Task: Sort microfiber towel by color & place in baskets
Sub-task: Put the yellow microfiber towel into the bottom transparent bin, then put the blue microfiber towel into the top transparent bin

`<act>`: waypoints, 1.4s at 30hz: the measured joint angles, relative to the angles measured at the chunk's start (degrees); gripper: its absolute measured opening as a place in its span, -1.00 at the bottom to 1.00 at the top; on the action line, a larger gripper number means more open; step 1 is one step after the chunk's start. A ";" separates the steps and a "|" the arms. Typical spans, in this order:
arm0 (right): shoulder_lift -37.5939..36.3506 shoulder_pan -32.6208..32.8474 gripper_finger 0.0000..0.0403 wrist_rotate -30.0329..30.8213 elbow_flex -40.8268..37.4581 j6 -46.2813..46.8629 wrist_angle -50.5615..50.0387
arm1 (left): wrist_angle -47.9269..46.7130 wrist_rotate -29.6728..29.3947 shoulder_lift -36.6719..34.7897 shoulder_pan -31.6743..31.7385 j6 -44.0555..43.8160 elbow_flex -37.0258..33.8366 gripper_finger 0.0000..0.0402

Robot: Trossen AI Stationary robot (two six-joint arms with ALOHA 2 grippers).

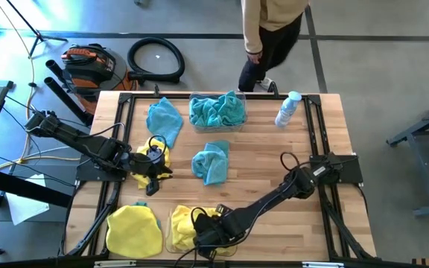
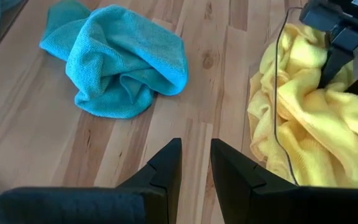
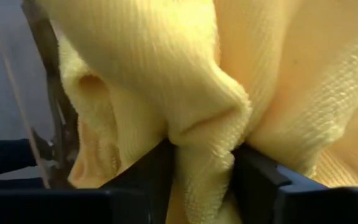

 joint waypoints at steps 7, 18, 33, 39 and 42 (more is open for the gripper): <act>-2.26 0.56 -0.20 3.41 0.00 -0.45 -0.97 | -3.01 0.65 0.00 0.00 -2.46 0.00 -0.63; -7.29 5.11 -0.20 17.94 0.02 7.23 -13.13 | -4.00 0.63 0.00 0.00 -2.65 0.00 -0.63; -14.29 9.78 -0.27 24.49 -15.36 23.19 -26.73 | 0.01 -0.19 0.00 0.07 -2.97 0.02 -0.63; -29.90 11.98 -0.38 26.00 -40.07 28.28 -10.19 | 3.40 -2.31 0.45 1.02 -5.57 0.02 -0.63; -38.48 12.89 -0.41 26.02 -53.13 28.70 -0.71 | 4.72 -1.99 1.91 2.35 -5.99 0.07 -0.63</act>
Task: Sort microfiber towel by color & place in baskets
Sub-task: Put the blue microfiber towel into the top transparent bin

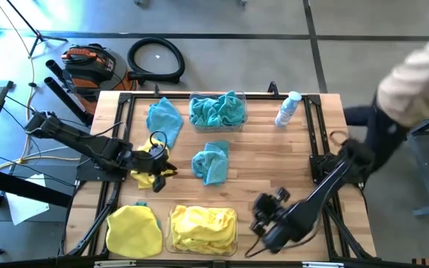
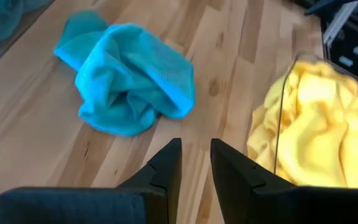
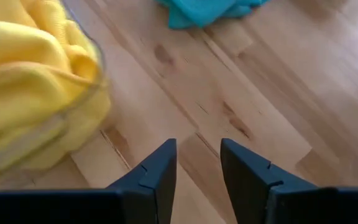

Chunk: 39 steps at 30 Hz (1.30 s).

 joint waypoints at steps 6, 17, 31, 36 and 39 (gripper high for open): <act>-15.32 -0.56 -0.42 -0.65 -22.13 -0.09 14.96 | 2.90 0.04 6.89 3.34 -0.11 2.48 -0.63; -31.91 -1.48 -0.42 -0.79 -43.93 -1.48 30.09 | -5.94 4.30 28.43 13.93 1.96 20.40 -0.63; -33.82 -1.48 -0.42 -2.35 -47.06 -6.94 30.60 | -10.32 11.85 49.81 24.94 -1.10 33.55 -0.63; -33.82 -1.48 -0.42 -2.55 -47.06 -8.10 30.56 | -10.36 14.61 55.30 26.02 -1.62 33.55 -0.63; -33.82 -1.48 -0.42 -2.54 -47.06 -9.20 30.49 | -10.14 14.99 57.78 25.98 -1.64 33.55 -0.65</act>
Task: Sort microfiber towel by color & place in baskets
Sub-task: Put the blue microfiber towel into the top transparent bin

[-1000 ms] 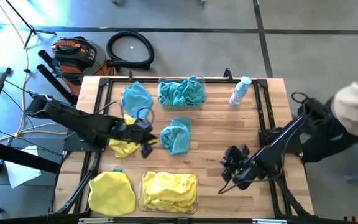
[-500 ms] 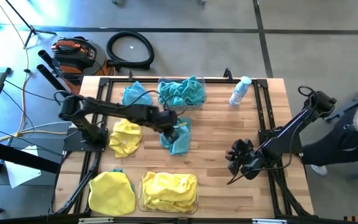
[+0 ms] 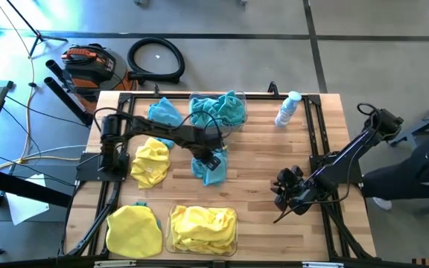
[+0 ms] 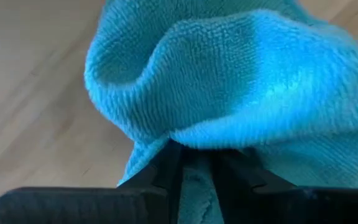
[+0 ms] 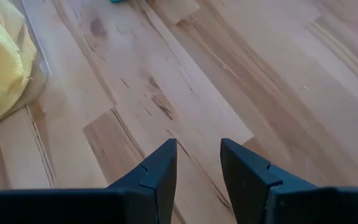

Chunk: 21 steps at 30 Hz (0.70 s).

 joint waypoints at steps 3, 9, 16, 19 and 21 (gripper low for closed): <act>0.00 0.00 -0.42 0.02 0.00 -1.14 0.00 | 0.10 0.34 1.02 -0.21 0.02 0.23 -0.79; 0.00 0.00 -0.42 0.04 0.02 -3.65 -0.04 | -0.01 -0.11 0.17 -1.00 -0.46 0.04 -0.98; 0.02 -0.02 -0.42 0.47 0.02 -3.89 -2.29 | -0.59 -3.53 -8.63 -2.45 -2.40 -0.06 -1.00; 0.02 0.00 -0.42 0.46 0.02 -3.89 -2.73 | -0.91 -6.85 -13.36 -2.98 -2.49 -0.09 -1.00; 0.02 -0.01 -0.42 0.47 0.02 -3.89 -2.63 | -0.63 -8.63 -16.50 -3.29 -2.61 -0.07 -1.00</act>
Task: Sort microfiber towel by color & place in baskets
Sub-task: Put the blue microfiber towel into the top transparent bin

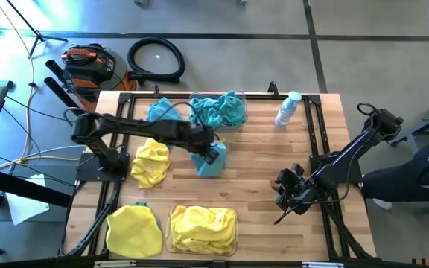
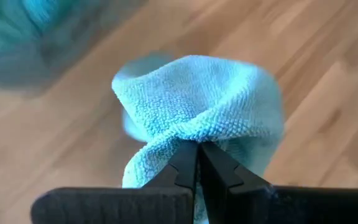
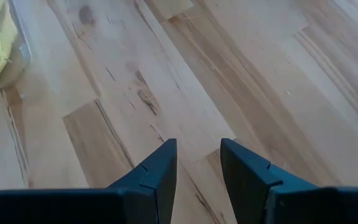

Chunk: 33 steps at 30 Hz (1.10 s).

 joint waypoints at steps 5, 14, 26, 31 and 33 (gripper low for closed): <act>0.00 -0.02 -0.42 0.02 0.00 -0.03 -0.28 | 1.10 -4.07 -7.55 0.11 -1.70 0.00 -1.00; 0.00 -0.02 -0.42 0.46 0.00 0.34 -0.85 | 8.01 -8.90 -15.46 4.12 2.69 0.02 -1.00; 0.00 -0.04 -0.42 1.97 0.02 4.14 -0.79 | 4.75 -2.80 -8.31 16.65 20.21 16.03 -1.00; 0.00 -0.33 -0.42 2.13 0.02 6.91 -0.85 | -4.05 -1.32 -2.59 20.49 27.65 23.34 -1.00; 0.00 -0.76 -0.42 2.21 0.02 7.78 -0.82 | -6.79 -1.30 -0.68 21.76 30.19 25.31 -1.00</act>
